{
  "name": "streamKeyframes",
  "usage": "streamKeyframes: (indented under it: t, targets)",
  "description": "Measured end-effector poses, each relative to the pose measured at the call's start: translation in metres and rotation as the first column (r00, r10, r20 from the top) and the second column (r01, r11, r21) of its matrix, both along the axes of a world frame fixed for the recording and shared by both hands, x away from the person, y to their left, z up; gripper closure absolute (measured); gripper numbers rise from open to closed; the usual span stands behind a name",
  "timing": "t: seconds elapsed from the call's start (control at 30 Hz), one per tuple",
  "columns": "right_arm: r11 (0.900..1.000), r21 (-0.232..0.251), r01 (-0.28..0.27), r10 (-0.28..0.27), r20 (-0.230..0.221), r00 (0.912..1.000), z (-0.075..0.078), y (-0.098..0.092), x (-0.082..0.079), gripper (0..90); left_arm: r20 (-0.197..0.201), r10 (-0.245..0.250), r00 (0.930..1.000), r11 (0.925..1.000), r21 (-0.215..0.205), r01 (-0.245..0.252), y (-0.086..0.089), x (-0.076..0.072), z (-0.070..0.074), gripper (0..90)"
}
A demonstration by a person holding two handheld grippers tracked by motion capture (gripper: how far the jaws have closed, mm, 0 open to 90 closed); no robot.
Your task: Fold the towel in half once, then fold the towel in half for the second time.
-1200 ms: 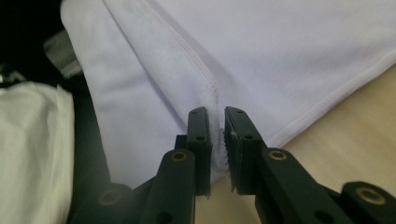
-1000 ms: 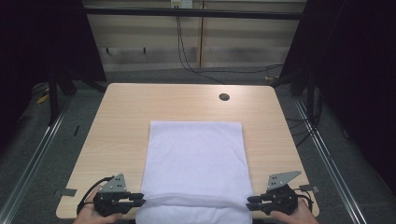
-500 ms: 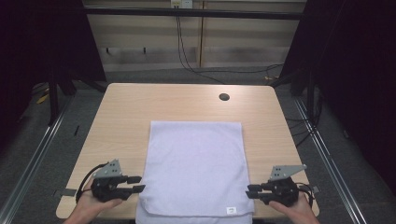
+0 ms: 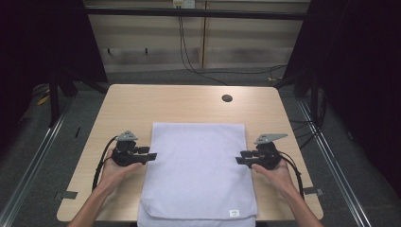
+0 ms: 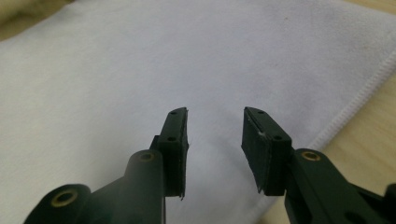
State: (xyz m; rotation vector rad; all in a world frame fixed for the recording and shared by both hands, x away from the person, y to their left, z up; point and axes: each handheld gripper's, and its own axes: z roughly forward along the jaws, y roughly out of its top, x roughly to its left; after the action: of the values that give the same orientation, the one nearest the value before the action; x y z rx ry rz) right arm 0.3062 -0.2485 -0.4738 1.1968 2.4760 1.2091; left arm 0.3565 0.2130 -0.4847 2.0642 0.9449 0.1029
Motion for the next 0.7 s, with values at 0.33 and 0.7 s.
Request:
streamKeyframes:
  t: [0.33,0.7]
  targets:
    - [0.997,-0.074,0.033,-0.034,-0.02,0.9992,-0.019,0.023,0.047,52.7,0.004,0.034,0.9994,0.9985,0.043,-0.034,-0.015,0.02,-0.017,54.1]
    - [0.994,-0.079,0.069,-0.07,-0.015,0.9974,-0.026,0.027,0.058,52.9,0.022,0.019,0.9996,0.9996,-0.019,-0.019,-0.004,0.017,-0.024,65.7]
